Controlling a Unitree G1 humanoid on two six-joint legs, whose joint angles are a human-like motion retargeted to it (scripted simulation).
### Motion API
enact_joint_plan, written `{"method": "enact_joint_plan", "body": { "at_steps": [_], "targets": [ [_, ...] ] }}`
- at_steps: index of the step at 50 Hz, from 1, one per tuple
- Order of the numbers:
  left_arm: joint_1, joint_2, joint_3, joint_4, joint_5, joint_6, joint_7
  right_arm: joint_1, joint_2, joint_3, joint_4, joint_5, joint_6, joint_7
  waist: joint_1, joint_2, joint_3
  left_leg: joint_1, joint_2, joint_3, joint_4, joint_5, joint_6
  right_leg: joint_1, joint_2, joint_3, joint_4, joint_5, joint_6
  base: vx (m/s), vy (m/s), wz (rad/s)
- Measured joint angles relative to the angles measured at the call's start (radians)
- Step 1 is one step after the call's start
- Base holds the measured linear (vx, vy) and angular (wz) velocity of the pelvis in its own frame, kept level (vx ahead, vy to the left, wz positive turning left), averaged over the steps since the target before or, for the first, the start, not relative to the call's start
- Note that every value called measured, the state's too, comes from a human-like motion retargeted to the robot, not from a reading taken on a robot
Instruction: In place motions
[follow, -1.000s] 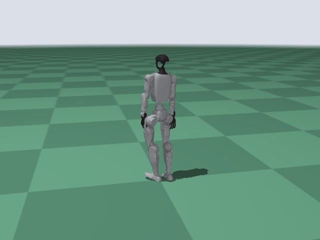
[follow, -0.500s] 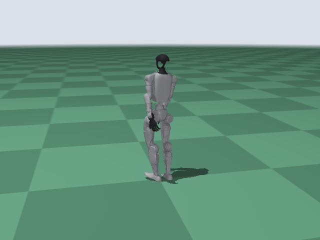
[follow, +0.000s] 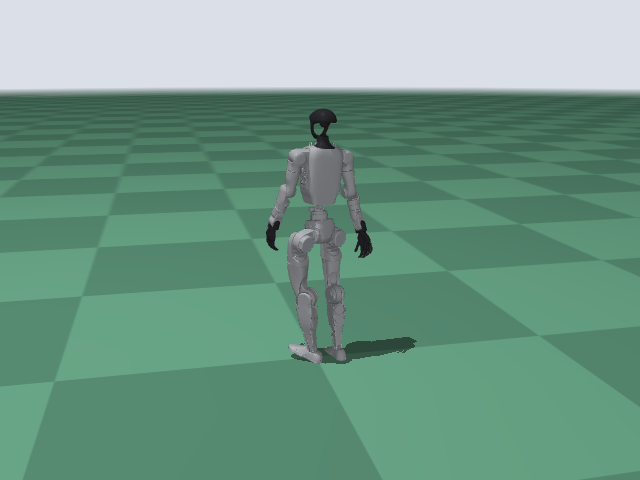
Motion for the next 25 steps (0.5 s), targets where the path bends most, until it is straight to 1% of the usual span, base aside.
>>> {"method": "enact_joint_plan", "body": {
  "at_steps": [3,5,11,20,25],
  "targets": [
    [0.035,-0.008,0.0,0.065,0.015,0.004,-0.014,-0.029,0.034,0.031,-0.032,-0.003,-0.009,0.014,0.008,0.003,-0.001,-0.002,-0.002,-0.009,0.003,0.002,0.001,0.006,-0.002,-0.012,-0.001,-0.003,0.0,0.0,0.0,0.16],
    [0.066,-0.013,0.013,0.147,0.03,0.015,-0.024,-0.059,0.067,0.067,-0.072,-0.002,-0.024,0.028,0.015,0.005,0.0,-0.003,-0.005,-0.018,0.005,0.005,0.002,0.013,-0.004,-0.024,-0.001,-0.006,0.0,-0.01,0.01,0.36],
    [0.175,-0.007,0.101,0.358,0.065,0.057,-0.031,-0.157,0.141,0.178,-0.207,0.01,-0.055,0.101,0.034,-0.002,0.003,0.0,-0.017,-0.04,0.005,0.017,0.002,0.033,-0.011,-0.049,-0.002,-0.015,-0.001,-0.02,0.0,0.4],
    [0.459,0.009,0.233,0.373,0.017,0.065,-0.068,-0.319,0.215,0.306,-0.426,0.022,-0.105,0.178,0.043,-0.01,0.008,0.01,-0.025,-0.043,-0.002,0.025,0.001,0.041,-0.01,-0.036,-0.001,-0.016,-0.002,-0.01,0.0,0.12],
    [0.525,0.002,0.26,0.395,-0.018,0.093,-0.073,-0.336,0.239,0.339,-0.515,0.05,-0.13,0.196,0.038,-0.011,0.009,0.019,-0.02,-0.032,-0.006,0.022,-0.001,0.041,-0.007,-0.025,-0.001,-0.013,-0.003,0.0,0.0,-0.07]
  ]
}}
